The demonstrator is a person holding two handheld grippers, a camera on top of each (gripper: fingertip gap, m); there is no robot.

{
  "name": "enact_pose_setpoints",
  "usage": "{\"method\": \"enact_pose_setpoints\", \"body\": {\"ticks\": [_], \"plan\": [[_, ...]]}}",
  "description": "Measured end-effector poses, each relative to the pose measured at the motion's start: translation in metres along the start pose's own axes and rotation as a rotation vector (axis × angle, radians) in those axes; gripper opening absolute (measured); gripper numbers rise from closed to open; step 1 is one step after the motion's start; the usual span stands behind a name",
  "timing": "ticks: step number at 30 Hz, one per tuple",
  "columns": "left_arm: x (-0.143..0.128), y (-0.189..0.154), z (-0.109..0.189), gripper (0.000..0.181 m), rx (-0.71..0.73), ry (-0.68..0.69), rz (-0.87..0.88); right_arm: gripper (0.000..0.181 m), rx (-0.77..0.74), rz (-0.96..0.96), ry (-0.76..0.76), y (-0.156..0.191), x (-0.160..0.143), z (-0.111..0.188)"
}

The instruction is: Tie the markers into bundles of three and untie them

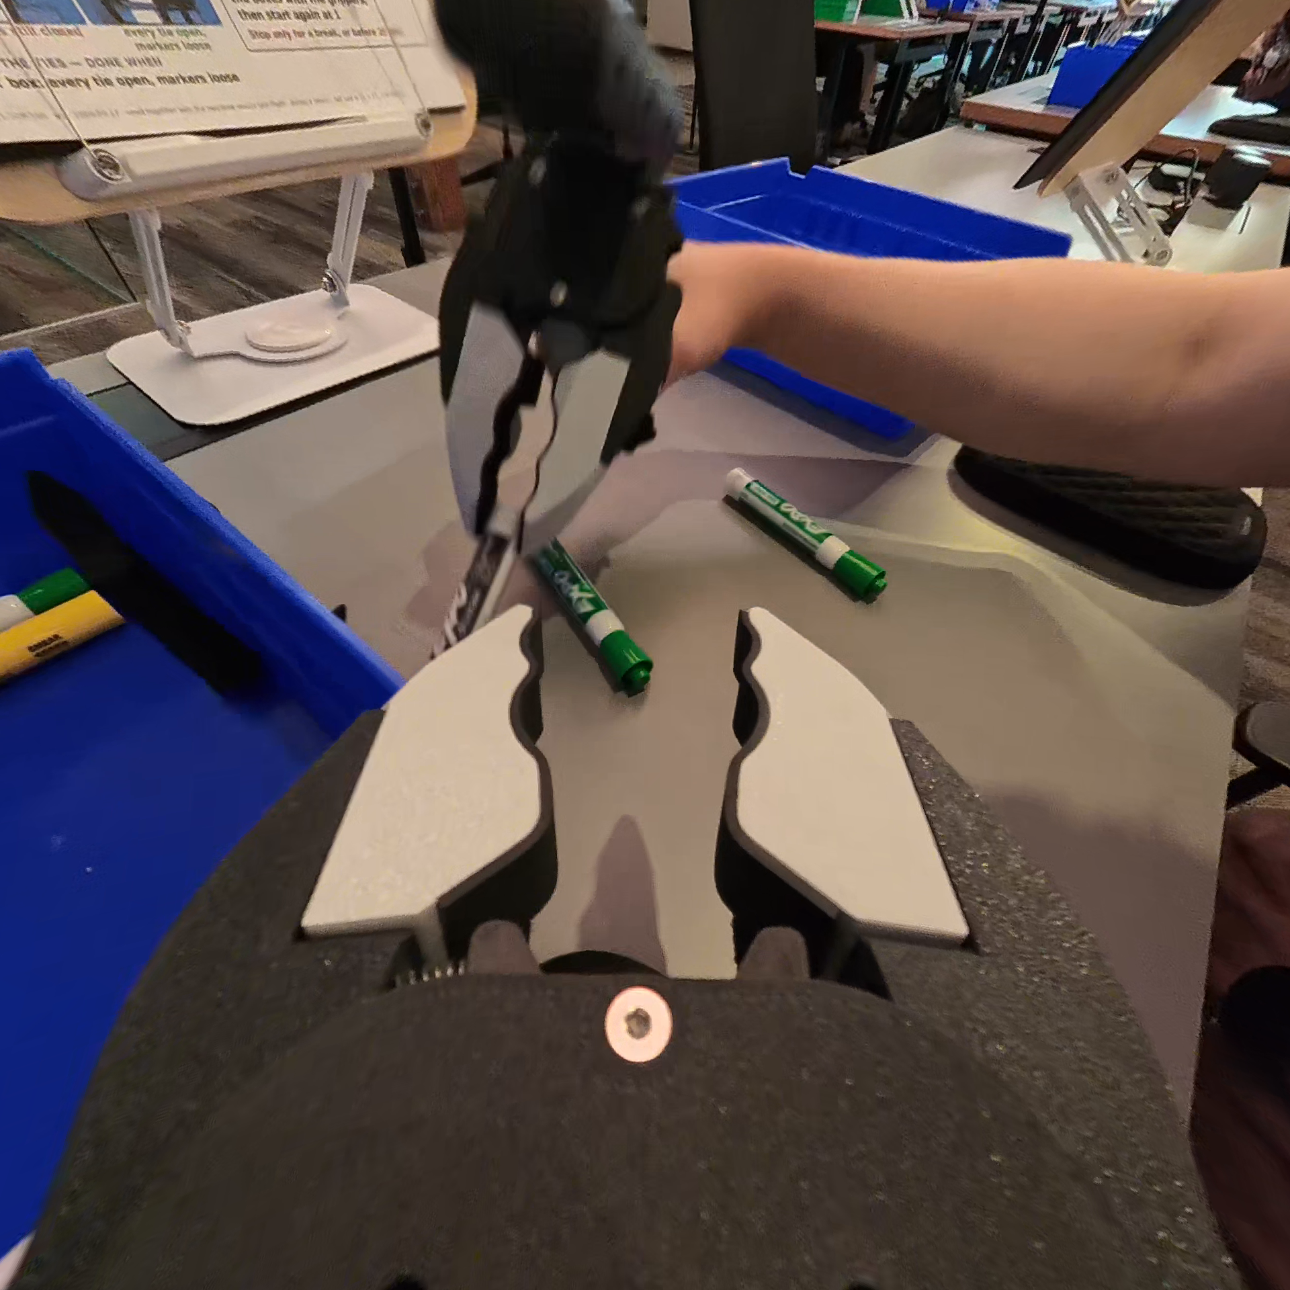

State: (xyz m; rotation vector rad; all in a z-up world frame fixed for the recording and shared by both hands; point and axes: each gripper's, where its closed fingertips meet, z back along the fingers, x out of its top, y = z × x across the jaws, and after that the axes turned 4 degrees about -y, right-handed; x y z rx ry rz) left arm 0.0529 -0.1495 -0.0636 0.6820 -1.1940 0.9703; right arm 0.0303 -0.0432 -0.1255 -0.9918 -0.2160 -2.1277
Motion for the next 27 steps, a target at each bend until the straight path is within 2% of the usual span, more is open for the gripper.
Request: {"method": "enact_pose_setpoints", "body": {"ticks": [3,6,8,10,14,17,19,21,23,25,27], "plan": [[-0.003,-0.014,-0.006,0.052,-0.058,0.001,0.079,0.021,-0.067,-0.052,-0.016,0.017,0.002,0.054],[-0.012,-0.032,-0.019,0.051,-0.118,0.043,0.098,0.020,-0.028,-0.112,0.013,0.064,-0.007,0.091],[-0.024,-0.039,-0.031,0.051,-0.116,0.105,0.068,0.021,0.062,-0.122,0.091,0.101,-0.018,0.100],[-0.033,-0.048,-0.043,0.052,-0.139,0.159,0.036,0.021,0.153,-0.068,0.170,0.125,-0.034,0.100],[-0.028,-0.071,-0.064,0.049,-0.214,0.150,0.041,0.021,0.308,-0.167,0.426,0.129,-0.090,0.091],[-0.024,-0.085,-0.070,0.047,-0.247,0.130,0.058,0.033,0.114,-0.158,0.589,0.095,-0.122,0.088],[-0.030,-0.089,-0.072,0.047,-0.243,0.151,0.069,0.021,0.063,-0.185,0.611,0.099,-0.122,0.097],[-0.039,-0.089,-0.075,0.046,-0.233,0.175,0.075,0.020,-0.056,-0.255,0.624,0.109,-0.118,0.113],[-0.047,-0.087,-0.079,0.046,-0.207,0.208,0.070,0.024,-0.204,-0.375,0.642,0.130,-0.117,0.133],[-0.051,-0.083,-0.085,0.046,-0.185,0.239,0.064,0.037,-0.299,-0.608,0.620,0.168,-0.119,0.146],[-0.049,-0.081,-0.093,0.046,-0.190,0.247,0.072,0.037,-0.394,-0.857,0.566,0.203,-0.126,0.153]]}}
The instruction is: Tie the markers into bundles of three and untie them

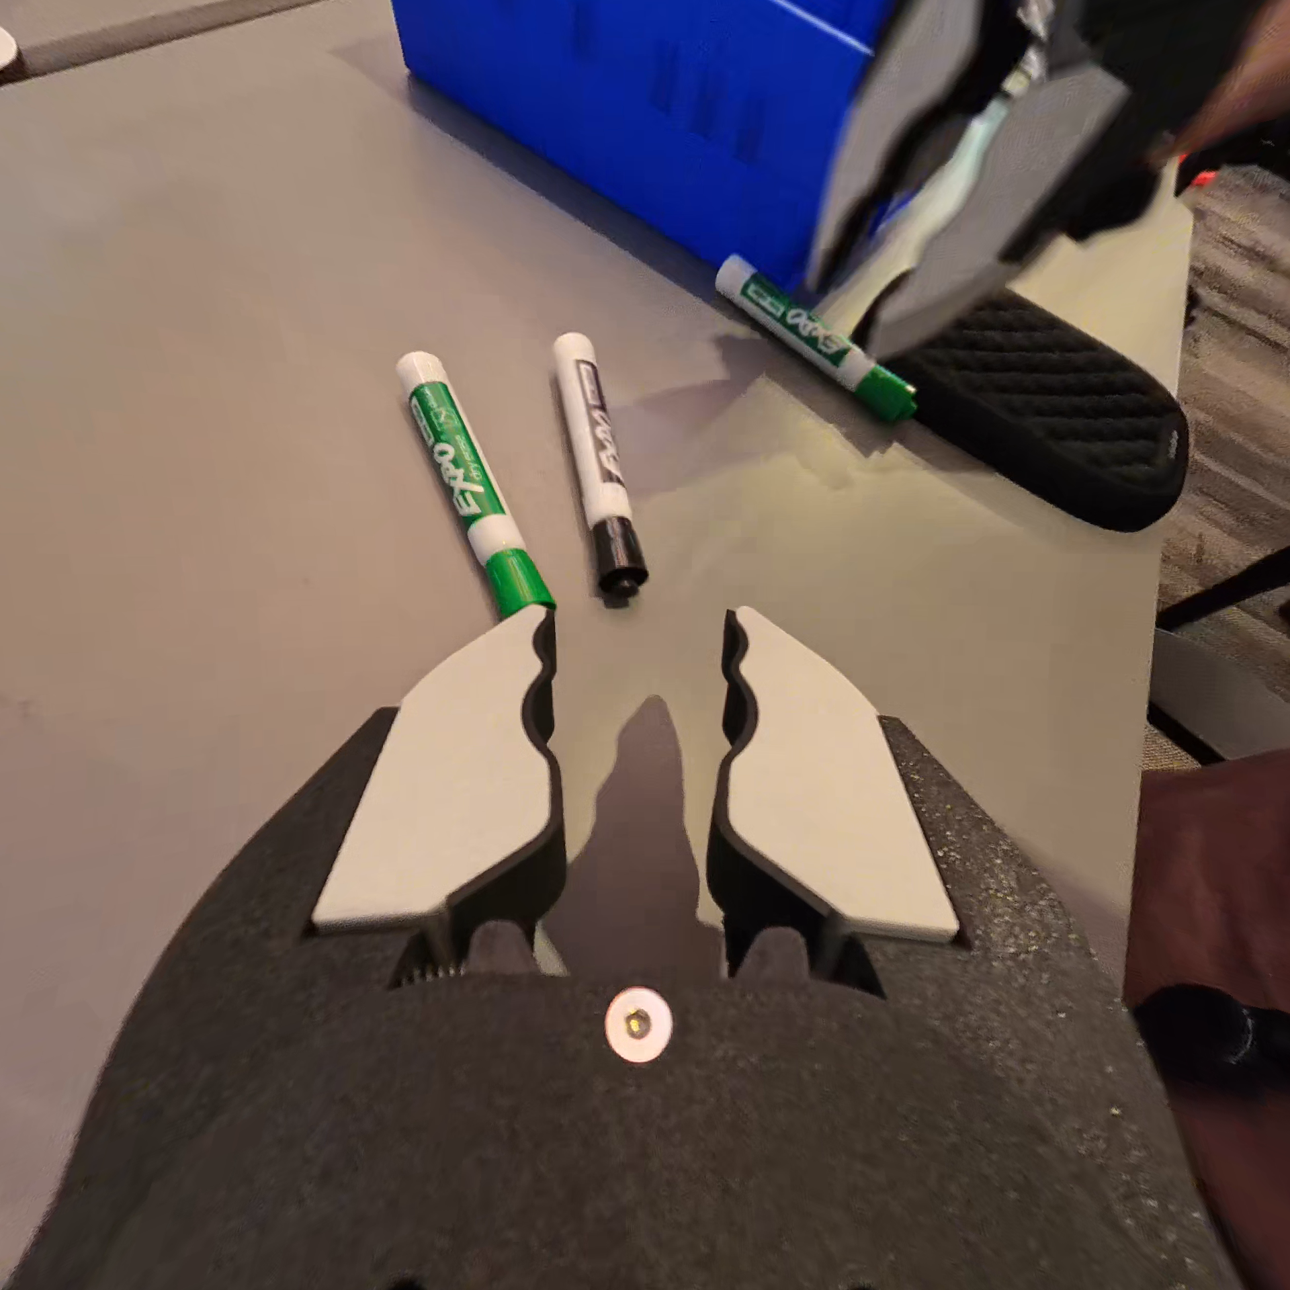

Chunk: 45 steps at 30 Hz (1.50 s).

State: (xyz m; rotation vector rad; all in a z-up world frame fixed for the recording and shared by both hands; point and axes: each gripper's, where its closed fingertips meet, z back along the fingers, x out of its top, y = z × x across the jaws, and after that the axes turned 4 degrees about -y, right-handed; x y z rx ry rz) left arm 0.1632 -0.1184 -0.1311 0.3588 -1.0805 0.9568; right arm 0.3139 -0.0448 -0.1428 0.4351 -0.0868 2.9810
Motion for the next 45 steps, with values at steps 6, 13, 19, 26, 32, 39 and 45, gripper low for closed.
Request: {"method": "enact_pose_setpoints", "body": {"ticks": [6,13,19,26,32,39,45], "plan": [[0.020,0.014,-0.019,0.047,-0.004,0.005,0.029,0.037,-0.088,-0.348,-0.089,-0.003,-0.041,-0.008],[0.024,0.023,-0.046,0.054,0.008,0.070,0.054,0.034,-0.126,-0.417,-0.128,-0.003,-0.025,-0.033],[0.016,0.030,-0.059,0.045,-0.019,0.111,0.130,0.035,0.060,-0.402,-0.265,0.034,0.028,-0.043],[0.008,0.018,-0.053,0.038,-0.089,0.144,0.159,0.036,0.247,-0.371,-0.328,0.065,0.065,-0.048],[0.009,0.037,-0.030,0.038,-0.011,0.142,0.130,0.042,0.357,-0.405,-0.430,0.075,0.091,-0.051],[0.021,0.078,-0.030,0.043,0.041,0.122,0.238,0.037,0.360,-0.406,-0.478,0.070,0.109,-0.057],[0.004,0.087,-0.044,0.054,0.041,0.308,0.287,0.039,0.324,-0.399,-0.477,0.062,0.113,-0.059]]}}
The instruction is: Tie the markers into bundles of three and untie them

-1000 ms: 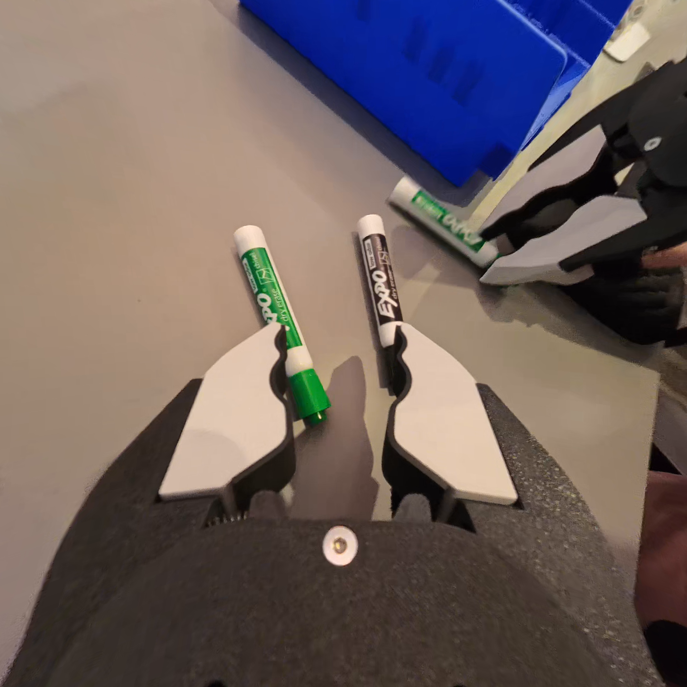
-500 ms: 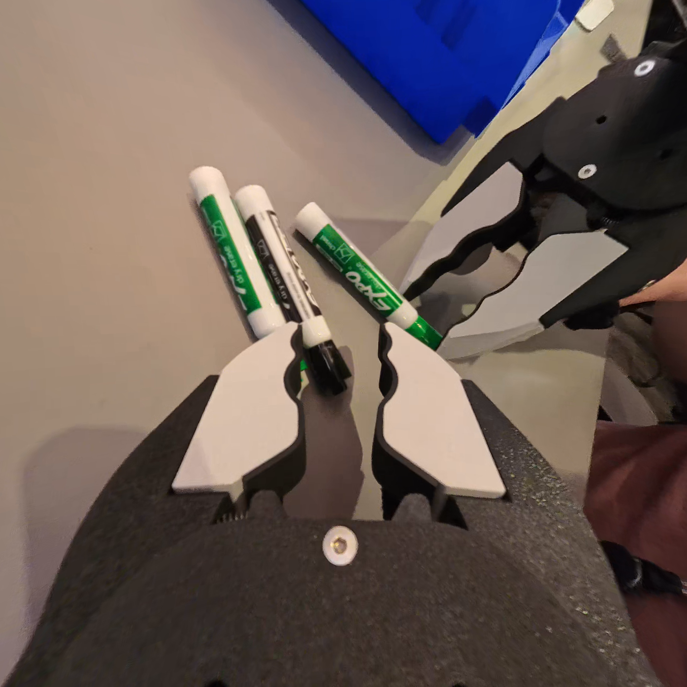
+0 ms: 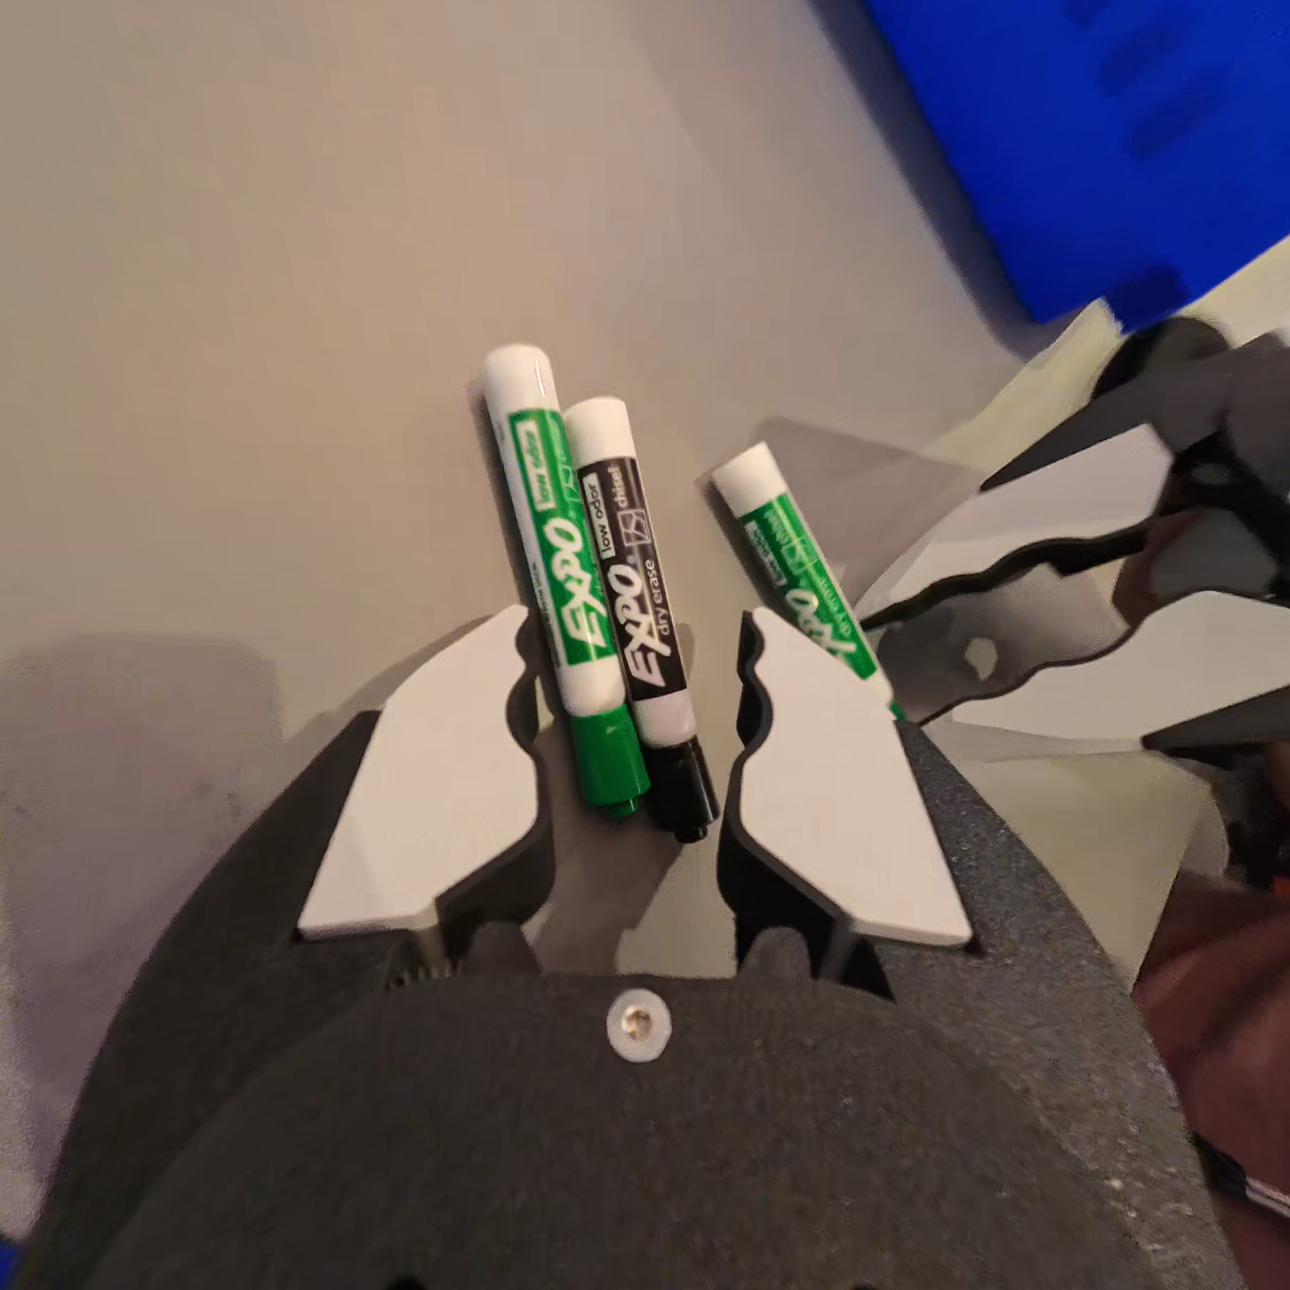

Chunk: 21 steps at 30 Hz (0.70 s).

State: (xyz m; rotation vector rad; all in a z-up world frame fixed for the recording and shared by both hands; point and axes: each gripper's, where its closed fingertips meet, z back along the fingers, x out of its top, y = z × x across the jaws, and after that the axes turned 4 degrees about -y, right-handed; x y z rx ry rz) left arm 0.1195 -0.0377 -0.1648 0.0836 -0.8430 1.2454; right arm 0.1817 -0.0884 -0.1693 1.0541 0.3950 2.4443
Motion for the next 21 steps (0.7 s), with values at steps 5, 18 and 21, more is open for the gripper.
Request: {"method": "enact_pose_setpoints", "body": {"ticks": [5,18,21], "plan": [[-0.001,0.005,-0.004,0.046,0.077,0.116,-0.071,0.041,-0.024,0.016,0.012,-0.008,0.003,0.001],[-0.014,-0.025,-0.012,0.022,-0.087,0.309,-0.040,0.041,-0.025,-0.079,-0.009,-0.038,0.015,0.011],[-0.014,-0.031,-0.016,0.019,-0.087,0.303,-0.013,0.033,-0.045,-0.104,-0.024,-0.045,0.020,0.009]]}}
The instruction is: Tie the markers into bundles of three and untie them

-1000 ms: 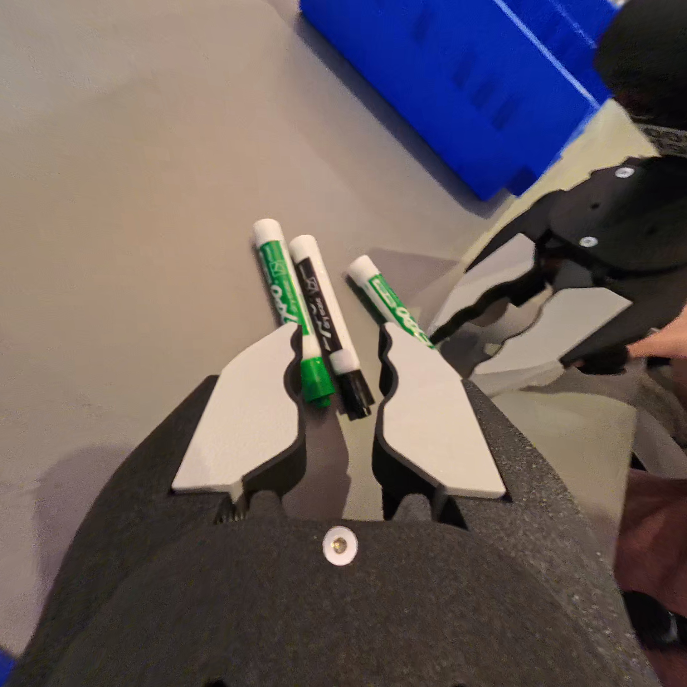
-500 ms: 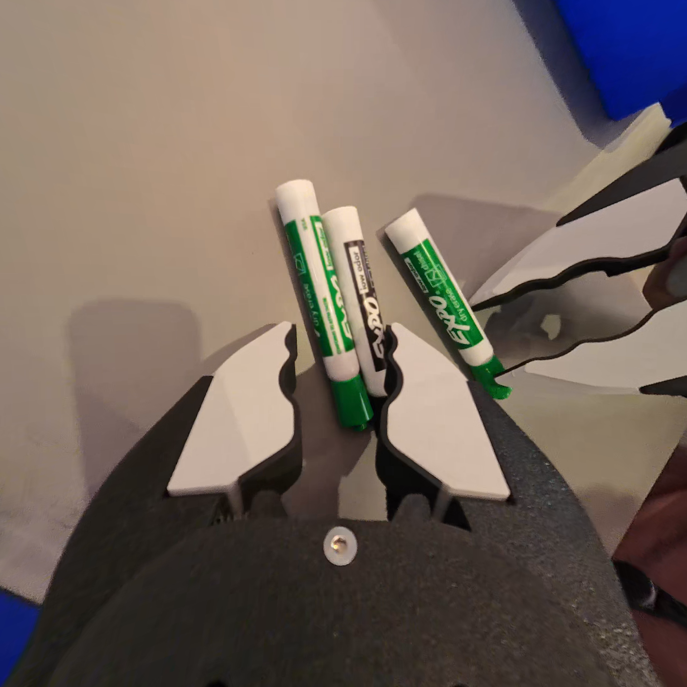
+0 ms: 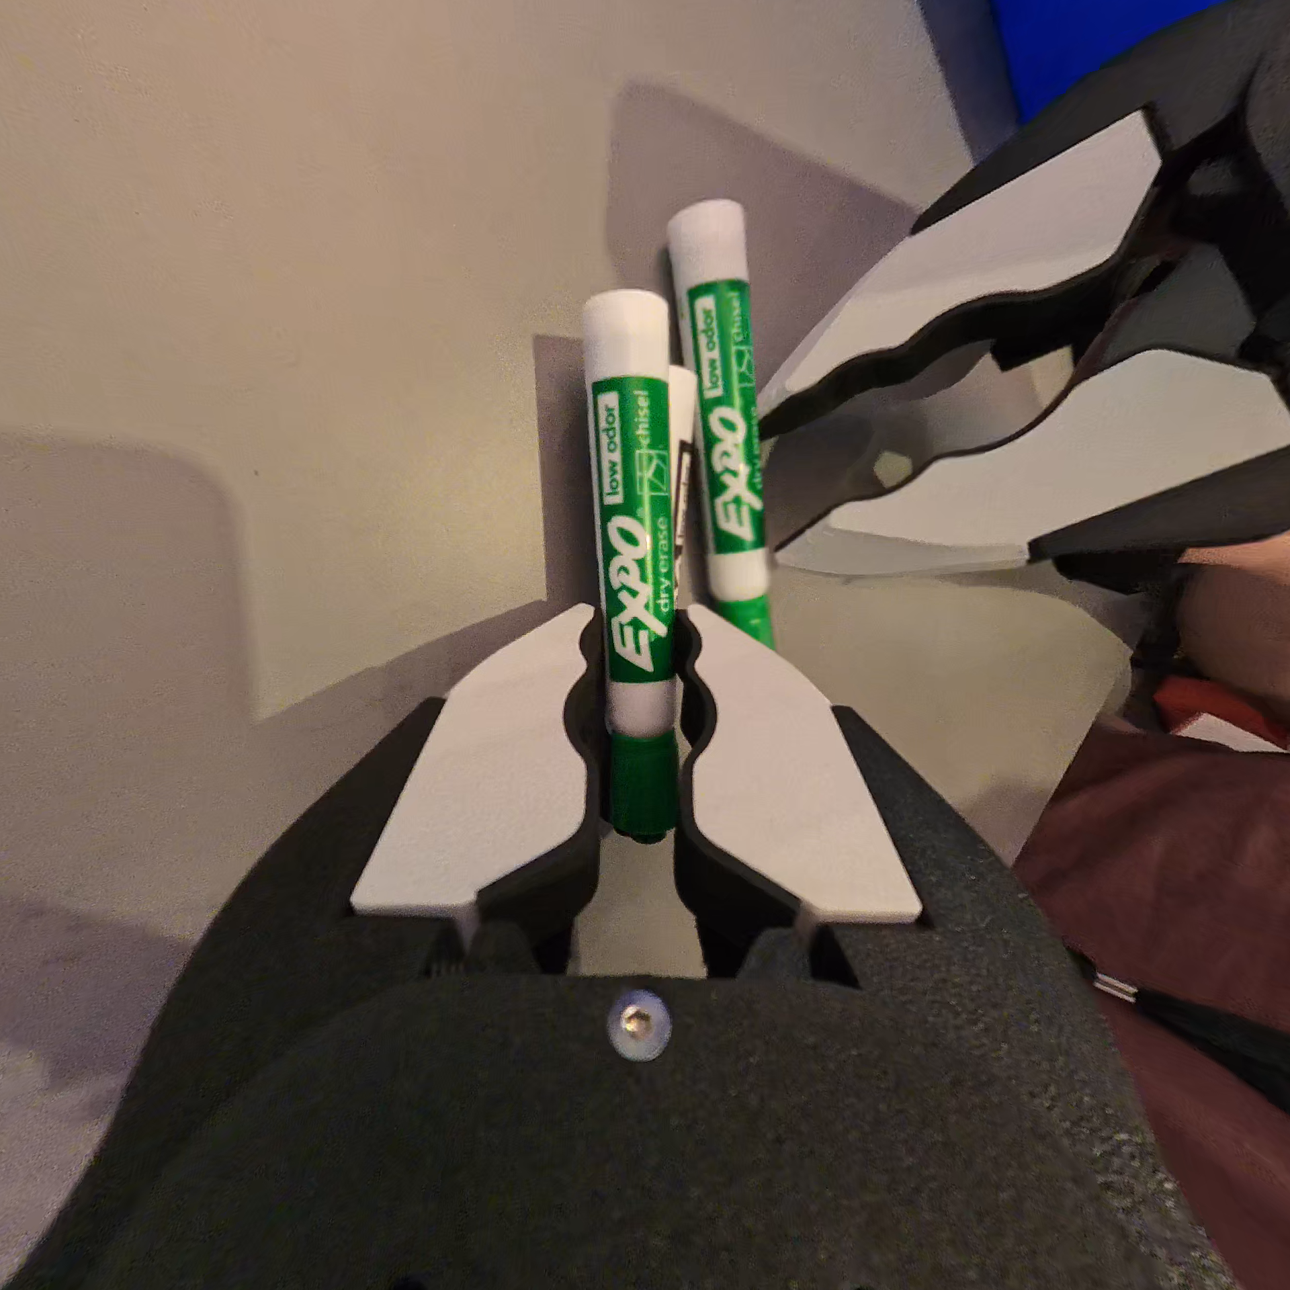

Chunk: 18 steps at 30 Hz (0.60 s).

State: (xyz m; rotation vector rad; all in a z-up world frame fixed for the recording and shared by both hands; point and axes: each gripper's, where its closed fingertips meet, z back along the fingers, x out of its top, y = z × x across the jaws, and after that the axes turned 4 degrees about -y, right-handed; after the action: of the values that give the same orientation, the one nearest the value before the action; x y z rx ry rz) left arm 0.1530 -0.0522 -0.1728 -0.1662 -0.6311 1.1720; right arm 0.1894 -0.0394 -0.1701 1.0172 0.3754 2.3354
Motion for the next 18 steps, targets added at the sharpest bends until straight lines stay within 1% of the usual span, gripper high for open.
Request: {"method": "enact_pose_setpoints", "body": {"ticks": [4,7,8,10,11,13,15,18], "plan": [[0.001,0.000,0.000,0.020,0.009,-0.053,0.011,0.030,0.067,-0.065,-0.033,0.007,0.003,-0.005],[0.003,-0.002,0.000,0.020,-0.037,-0.115,0.069,0.029,0.100,-0.123,-0.083,0.006,0.005,-0.006],[0.004,-0.004,-0.001,0.020,-0.067,-0.143,0.095,0.030,0.121,-0.158,-0.100,0.006,0.007,-0.005],[0.003,-0.015,-0.005,0.020,-0.170,-0.171,0.147,0.036,0.170,-0.229,-0.146,0.006,0.013,-0.003],[0.004,-0.019,-0.007,0.020,-0.203,-0.188,0.168,0.034,0.182,-0.259,-0.163,0.004,0.016,-0.003],[0.005,-0.020,-0.008,0.019,-0.191,-0.211,0.161,0.029,0.171,-0.268,-0.180,0.000,0.019,-0.003],[0.004,-0.020,-0.009,0.019,-0.158,-0.214,0.129,0.028,0.200,-0.278,-0.179,0.004,0.020,-0.006],[0.006,-0.020,-0.009,0.020,-0.128,-0.235,0.159,0.024,0.224,-0.292,-0.163,0.007,0.020,-0.010]]}}
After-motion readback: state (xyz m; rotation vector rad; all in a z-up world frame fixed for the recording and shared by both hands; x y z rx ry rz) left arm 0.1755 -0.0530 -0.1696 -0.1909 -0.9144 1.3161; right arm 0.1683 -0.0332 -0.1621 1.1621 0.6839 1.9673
